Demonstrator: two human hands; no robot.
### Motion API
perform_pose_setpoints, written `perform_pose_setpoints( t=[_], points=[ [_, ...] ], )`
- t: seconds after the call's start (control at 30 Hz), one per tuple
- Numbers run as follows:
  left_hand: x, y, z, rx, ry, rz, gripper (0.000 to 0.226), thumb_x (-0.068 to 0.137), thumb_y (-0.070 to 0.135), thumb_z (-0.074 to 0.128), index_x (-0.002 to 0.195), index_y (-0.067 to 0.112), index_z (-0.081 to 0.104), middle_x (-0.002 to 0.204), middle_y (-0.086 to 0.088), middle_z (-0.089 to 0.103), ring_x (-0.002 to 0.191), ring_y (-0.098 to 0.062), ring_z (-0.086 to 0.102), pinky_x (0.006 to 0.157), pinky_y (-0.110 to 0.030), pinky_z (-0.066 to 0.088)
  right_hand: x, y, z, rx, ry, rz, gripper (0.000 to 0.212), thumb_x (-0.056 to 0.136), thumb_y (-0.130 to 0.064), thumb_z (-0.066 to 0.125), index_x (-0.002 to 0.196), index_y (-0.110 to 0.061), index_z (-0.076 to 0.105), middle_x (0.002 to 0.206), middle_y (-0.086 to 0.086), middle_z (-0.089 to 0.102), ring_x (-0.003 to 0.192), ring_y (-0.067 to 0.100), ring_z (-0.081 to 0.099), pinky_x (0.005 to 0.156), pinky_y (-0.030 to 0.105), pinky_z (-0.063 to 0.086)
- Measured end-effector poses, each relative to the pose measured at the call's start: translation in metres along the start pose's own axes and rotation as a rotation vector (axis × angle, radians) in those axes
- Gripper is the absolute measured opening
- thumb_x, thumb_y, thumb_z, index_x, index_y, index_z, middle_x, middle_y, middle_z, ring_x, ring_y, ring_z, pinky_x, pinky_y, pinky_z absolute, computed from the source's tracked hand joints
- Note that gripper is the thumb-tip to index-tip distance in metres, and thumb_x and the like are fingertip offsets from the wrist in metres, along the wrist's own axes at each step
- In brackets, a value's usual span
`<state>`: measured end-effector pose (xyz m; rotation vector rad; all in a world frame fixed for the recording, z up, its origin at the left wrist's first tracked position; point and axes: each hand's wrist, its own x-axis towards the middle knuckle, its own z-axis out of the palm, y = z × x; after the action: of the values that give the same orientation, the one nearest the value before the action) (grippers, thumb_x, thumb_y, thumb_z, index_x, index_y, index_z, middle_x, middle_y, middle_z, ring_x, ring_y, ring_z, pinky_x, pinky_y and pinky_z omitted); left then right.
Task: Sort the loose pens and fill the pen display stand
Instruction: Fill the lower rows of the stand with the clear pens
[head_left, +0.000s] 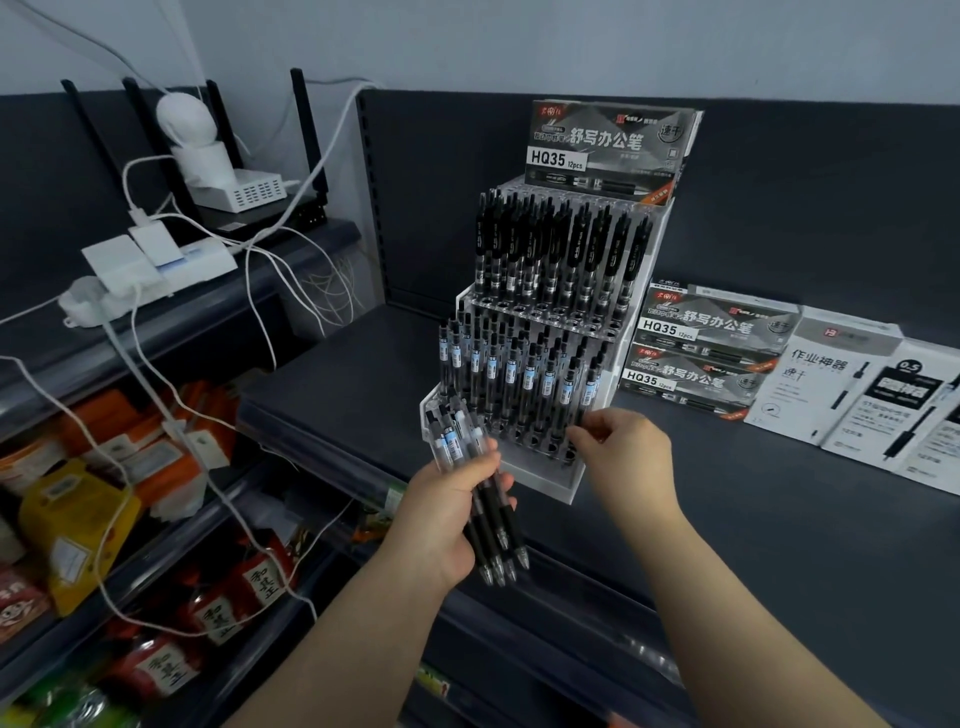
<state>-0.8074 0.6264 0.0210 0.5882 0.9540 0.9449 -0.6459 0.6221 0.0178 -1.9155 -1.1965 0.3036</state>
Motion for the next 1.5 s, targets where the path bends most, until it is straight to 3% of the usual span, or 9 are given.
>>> perform_pose_setpoints(
  t=[0.27, 0.53, 0.6, 0.73, 0.87, 1.0, 1.13, 1.27, 1.5],
  points=[
    [0.0, 0.001, -0.002, -0.008, 0.014, 0.004, 0.016, 0.08, 0.009, 0.071, 0.095, 0.008, 0.068, 0.072, -0.003, 0.063, 0.069, -0.016, 0.062, 0.067, -0.032, 0.054, 0.0, 0.004, 0.005, 0.025, 0.021, 0.012, 0.015, 0.086, -0.022, 0.065, 0.088, -0.007, 0.065, 0.066, -0.007, 0.053, 0.063, 0.009, 0.05, 0.056, 0.021, 0.036],
    [0.0, 0.005, -0.006, 0.034, 0.003, 0.009, 0.006, 0.083, 0.01, 0.068, 0.088, 0.006, 0.068, 0.071, -0.005, 0.066, 0.066, -0.018, 0.063, 0.064, -0.03, 0.051, -0.019, -0.008, -0.005, 0.166, 0.092, -0.021, 0.019, 0.082, -0.024, 0.069, 0.088, -0.017, 0.052, 0.077, -0.004, 0.054, 0.068, 0.01, 0.051, 0.055, 0.016, 0.036],
    [-0.001, 0.006, -0.007, 0.049, -0.016, 0.011, 0.011, 0.083, 0.011, 0.068, 0.092, 0.005, 0.069, 0.076, -0.006, 0.067, 0.068, -0.018, 0.063, 0.062, -0.03, 0.051, -0.028, -0.023, -0.006, 0.205, -0.003, -0.079, 0.011, 0.083, -0.025, 0.068, 0.083, -0.019, 0.059, 0.073, -0.005, 0.059, 0.065, 0.008, 0.054, 0.055, 0.013, 0.038],
    [0.0, 0.013, -0.012, 0.039, -0.047, 0.013, 0.017, 0.083, 0.011, 0.067, 0.099, 0.005, 0.071, 0.087, -0.013, 0.072, 0.076, -0.026, 0.069, 0.067, -0.039, 0.057, -0.042, -0.045, 0.005, 0.17, -0.396, -0.12, 0.012, 0.078, -0.031, 0.073, 0.083, -0.022, 0.067, 0.073, -0.006, 0.065, 0.063, 0.005, 0.056, 0.059, 0.019, 0.047],
    [0.004, 0.027, -0.025, 0.022, -0.086, 0.016, 0.02, 0.084, 0.009, 0.067, 0.103, 0.004, 0.069, 0.097, -0.017, 0.071, 0.08, -0.029, 0.071, 0.066, -0.038, 0.059, -0.037, -0.056, 0.022, 0.186, -0.473, -0.071, 0.018, 0.073, -0.027, 0.078, 0.084, -0.018, 0.066, 0.078, 0.002, 0.067, 0.066, 0.008, 0.057, 0.065, 0.024, 0.05],
    [0.014, 0.044, -0.04, 0.007, -0.112, 0.025, 0.015, 0.083, 0.012, 0.068, 0.097, 0.007, 0.069, 0.088, -0.012, 0.07, 0.071, -0.023, 0.068, 0.057, -0.032, 0.055, -0.029, -0.07, 0.034, 0.311, -0.56, -0.016, 0.006, 0.078, -0.019, 0.073, 0.081, -0.015, 0.069, 0.07, 0.0, 0.068, 0.059, 0.01, 0.054, 0.059, 0.024, 0.047],
    [0.031, 0.067, -0.054, -0.025, -0.09, 0.022, 0.005, 0.084, 0.012, 0.068, 0.089, 0.012, 0.066, 0.073, -0.002, 0.066, 0.062, -0.014, 0.062, 0.057, -0.028, 0.053, -0.017, -0.086, 0.052, 0.386, -0.327, 0.014, 0.004, 0.084, -0.017, 0.067, 0.08, -0.019, 0.069, 0.07, -0.001, 0.069, 0.06, 0.013, 0.055, 0.061, 0.027, 0.047],
    [0.049, 0.085, -0.066, -0.006, -0.069, 0.001, 0.002, 0.085, 0.013, 0.067, 0.085, 0.012, 0.066, 0.067, -0.002, 0.064, 0.055, -0.013, 0.06, 0.054, -0.025, 0.054, -0.001, -0.098, 0.069, 0.325, -0.019, 0.001, 0.009, 0.087, -0.023, 0.064, 0.096, -0.02, 0.066, 0.077, -0.008, 0.066, 0.065, 0.002, 0.059, 0.059, 0.014, 0.044],
    [0.078, 0.105, -0.085, 0.015, -0.087, -0.041, 0.019, 0.091, 0.025, 0.06, 0.095, 0.008, 0.066, 0.069, -0.003, 0.063, 0.055, -0.013, 0.059, 0.051, -0.026, 0.05, 0.005, -0.109, 0.097, 0.154, 0.095, 0.004, 0.02, 0.09, -0.023, 0.06, 0.108, -0.017, 0.067, 0.074, -0.017, 0.062, 0.067, -0.004, 0.058, 0.06, 0.007, 0.043]
  ],
)
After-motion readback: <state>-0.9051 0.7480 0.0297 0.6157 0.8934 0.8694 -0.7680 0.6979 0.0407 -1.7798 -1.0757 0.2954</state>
